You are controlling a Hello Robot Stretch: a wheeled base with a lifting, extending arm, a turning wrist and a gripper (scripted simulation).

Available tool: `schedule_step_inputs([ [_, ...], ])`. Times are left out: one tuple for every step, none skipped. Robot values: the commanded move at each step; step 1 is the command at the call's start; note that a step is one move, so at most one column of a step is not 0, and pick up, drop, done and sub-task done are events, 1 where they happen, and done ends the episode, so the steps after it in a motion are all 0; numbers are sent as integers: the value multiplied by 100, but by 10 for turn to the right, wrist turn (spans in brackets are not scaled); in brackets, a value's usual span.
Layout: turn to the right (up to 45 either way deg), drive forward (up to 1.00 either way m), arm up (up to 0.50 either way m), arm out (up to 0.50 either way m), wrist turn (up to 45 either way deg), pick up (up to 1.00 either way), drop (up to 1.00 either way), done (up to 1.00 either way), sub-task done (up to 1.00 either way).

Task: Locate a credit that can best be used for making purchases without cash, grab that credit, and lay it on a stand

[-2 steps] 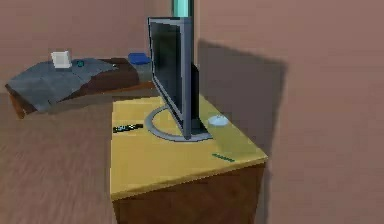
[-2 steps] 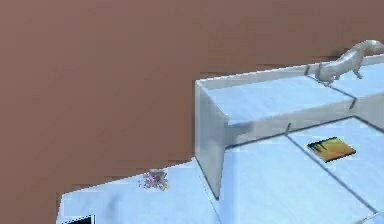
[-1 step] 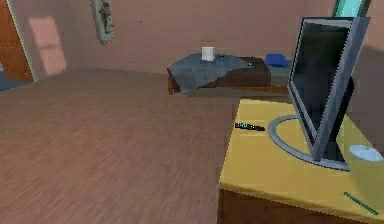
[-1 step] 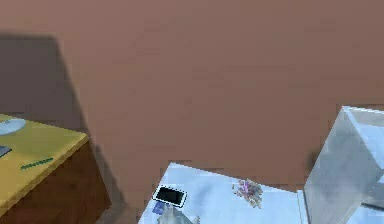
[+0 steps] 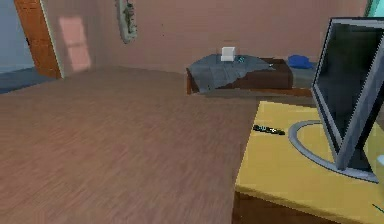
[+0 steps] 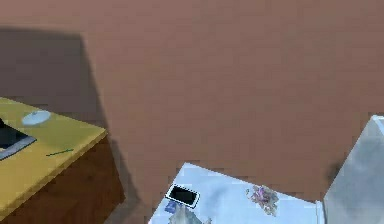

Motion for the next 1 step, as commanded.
schedule_step_inputs([
  [210, 0, 0, 0, 0, 0, 0, 0, 0],
])
